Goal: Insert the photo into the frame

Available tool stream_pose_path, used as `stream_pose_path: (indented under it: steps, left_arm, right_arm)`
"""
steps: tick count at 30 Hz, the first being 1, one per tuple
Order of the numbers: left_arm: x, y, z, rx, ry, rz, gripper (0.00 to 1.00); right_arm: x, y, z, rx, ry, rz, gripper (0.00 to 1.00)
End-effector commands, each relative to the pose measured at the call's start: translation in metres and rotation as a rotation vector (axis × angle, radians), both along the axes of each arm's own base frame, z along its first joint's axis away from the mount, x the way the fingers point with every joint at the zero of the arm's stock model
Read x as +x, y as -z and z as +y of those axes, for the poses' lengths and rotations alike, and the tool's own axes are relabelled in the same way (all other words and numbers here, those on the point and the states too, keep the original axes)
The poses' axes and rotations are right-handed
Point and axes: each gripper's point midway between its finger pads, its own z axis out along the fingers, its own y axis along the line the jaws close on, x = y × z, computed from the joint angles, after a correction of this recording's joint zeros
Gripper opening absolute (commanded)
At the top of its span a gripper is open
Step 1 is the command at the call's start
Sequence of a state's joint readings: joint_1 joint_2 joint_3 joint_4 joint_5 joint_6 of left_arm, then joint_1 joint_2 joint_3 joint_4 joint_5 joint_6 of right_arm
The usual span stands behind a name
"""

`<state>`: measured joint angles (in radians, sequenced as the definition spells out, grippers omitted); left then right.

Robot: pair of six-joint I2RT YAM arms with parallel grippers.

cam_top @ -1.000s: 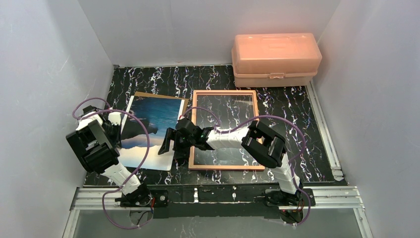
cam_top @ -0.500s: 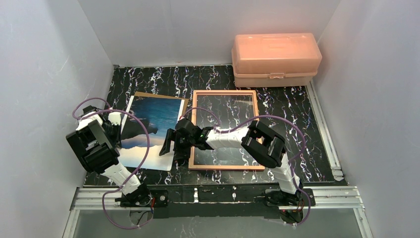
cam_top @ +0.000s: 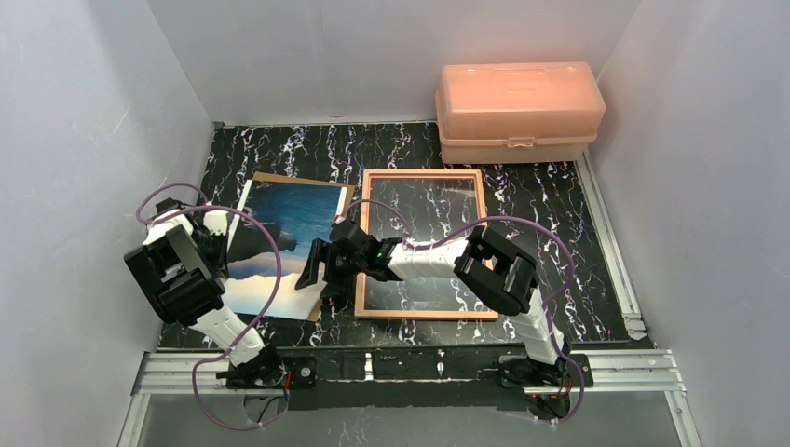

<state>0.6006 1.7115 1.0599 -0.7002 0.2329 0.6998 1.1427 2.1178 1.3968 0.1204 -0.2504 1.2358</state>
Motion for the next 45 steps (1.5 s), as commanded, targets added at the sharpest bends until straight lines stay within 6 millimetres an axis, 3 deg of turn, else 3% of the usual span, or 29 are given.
stream_pose_path:
  steps: [1,10,24,34,45]
  left_arm:
    - [-0.005,0.002,-0.008,-0.039,0.014,0.013,0.0]
    - [-0.006,0.001,-0.009,-0.038,0.015,0.009,0.0]
    - [-0.005,-0.002,-0.011,-0.047,0.013,0.003,0.0]
    - [-0.005,-0.003,-0.011,-0.05,0.015,0.007,0.0]
    - [-0.003,-0.007,-0.01,-0.051,0.015,-0.001,0.0]
  right_arm:
    - [0.009,-0.054,0.016,0.172,0.005,-0.064,0.83]
    - [0.0,-0.024,0.005,0.112,0.016,0.015,0.79]
    - [-0.004,-0.017,-0.006,0.101,0.044,0.045,0.78]
    - [-0.004,-0.025,0.004,0.163,0.03,0.043,0.6]
    - [-0.009,-0.005,-0.002,0.074,0.028,0.08,0.57]
